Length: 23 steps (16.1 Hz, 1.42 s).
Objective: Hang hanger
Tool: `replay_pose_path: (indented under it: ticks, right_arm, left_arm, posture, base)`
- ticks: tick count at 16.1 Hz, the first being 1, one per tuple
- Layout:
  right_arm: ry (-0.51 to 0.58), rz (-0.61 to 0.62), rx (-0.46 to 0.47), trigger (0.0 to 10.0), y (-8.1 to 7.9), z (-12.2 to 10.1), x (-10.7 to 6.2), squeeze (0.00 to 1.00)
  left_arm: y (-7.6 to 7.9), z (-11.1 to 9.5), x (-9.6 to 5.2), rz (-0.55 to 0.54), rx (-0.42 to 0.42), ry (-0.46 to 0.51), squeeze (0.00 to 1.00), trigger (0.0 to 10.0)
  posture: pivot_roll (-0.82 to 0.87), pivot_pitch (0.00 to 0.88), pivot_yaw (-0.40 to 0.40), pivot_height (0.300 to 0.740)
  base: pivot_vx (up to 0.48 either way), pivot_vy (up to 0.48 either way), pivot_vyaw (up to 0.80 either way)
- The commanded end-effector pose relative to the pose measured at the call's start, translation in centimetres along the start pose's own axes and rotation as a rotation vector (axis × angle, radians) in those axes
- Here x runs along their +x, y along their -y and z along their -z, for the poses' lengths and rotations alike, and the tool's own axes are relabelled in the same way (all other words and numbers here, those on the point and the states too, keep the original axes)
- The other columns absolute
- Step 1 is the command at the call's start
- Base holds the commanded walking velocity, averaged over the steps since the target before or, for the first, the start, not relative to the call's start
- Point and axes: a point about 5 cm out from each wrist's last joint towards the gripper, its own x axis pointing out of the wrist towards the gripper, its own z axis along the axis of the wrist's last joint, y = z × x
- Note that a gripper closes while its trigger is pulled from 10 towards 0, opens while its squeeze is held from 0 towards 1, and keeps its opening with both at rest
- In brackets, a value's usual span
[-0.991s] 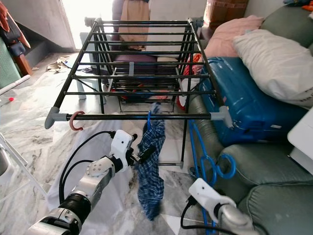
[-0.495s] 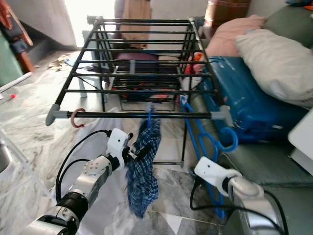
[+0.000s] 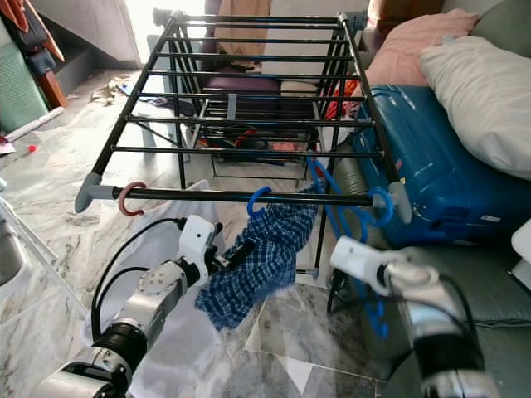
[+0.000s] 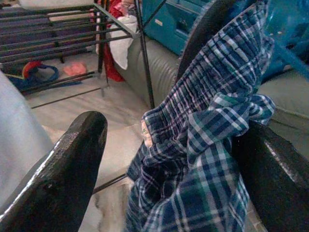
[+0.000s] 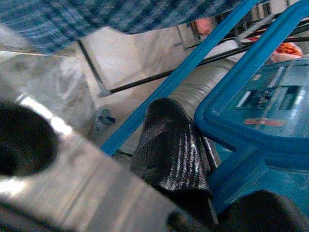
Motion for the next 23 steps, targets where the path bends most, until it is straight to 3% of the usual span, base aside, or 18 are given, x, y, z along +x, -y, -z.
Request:
replay_pose_path:
  ticks: [1, 7, 18, 21, 23]
  right_arm:
    - [0.025, 0.019, -0.006, 10.0, 0.7, -0.9, -0.1, 0.00]
    - [-0.084, 0.008, -0.013, 10.0, 1.0, 0.3, 1.5, 0.00]
    - [-0.189, -0.001, 0.027, 10.0, 0.8, 3.5, 2.2, 0.00]
    - [-0.139, 0.088, 0.023, 10.0, 1.6, 2.9, 2.2, 0.00]
    - [-0.052, 0.255, 0.093, 10.0, 3.3, 1.8, 1.7, 0.00]
  left_arm:
    - [-0.4, -0.5, 0.0, -0.010, 0.012, 0.008, 0.00, 10.0]
    - [0.0, 0.2, -0.4, -0.004, 0.014, -0.012, 0.00, 10.0]
    - [0.3, 0.8, -0.7, -0.013, 0.020, -0.042, 0.00, 10.0]
    - [0.4, 0.5, -0.7, -0.021, 0.007, -0.009, 0.00, 10.0]
    - [-0.3, 0.1, -0.6, -0.076, 0.010, -0.002, 0.00, 10.0]
  posture:
    - [0.05, 0.000, -0.024, 0.740]
    - [0.05, 0.000, -0.036, 0.740]
    - [0.05, 0.000, -0.058, 0.740]
    - [0.05, 0.000, -0.056, 0.740]
    - [0.05, 0.000, -0.053, 0.740]
  base:
    - [0.000, 0.000, 0.00]
    - [0.000, 0.000, 0.00]
    - [0.000, 0.000, 0.00]
    - [0.000, 0.000, 0.00]
    - [0.000, 0.000, 0.00]
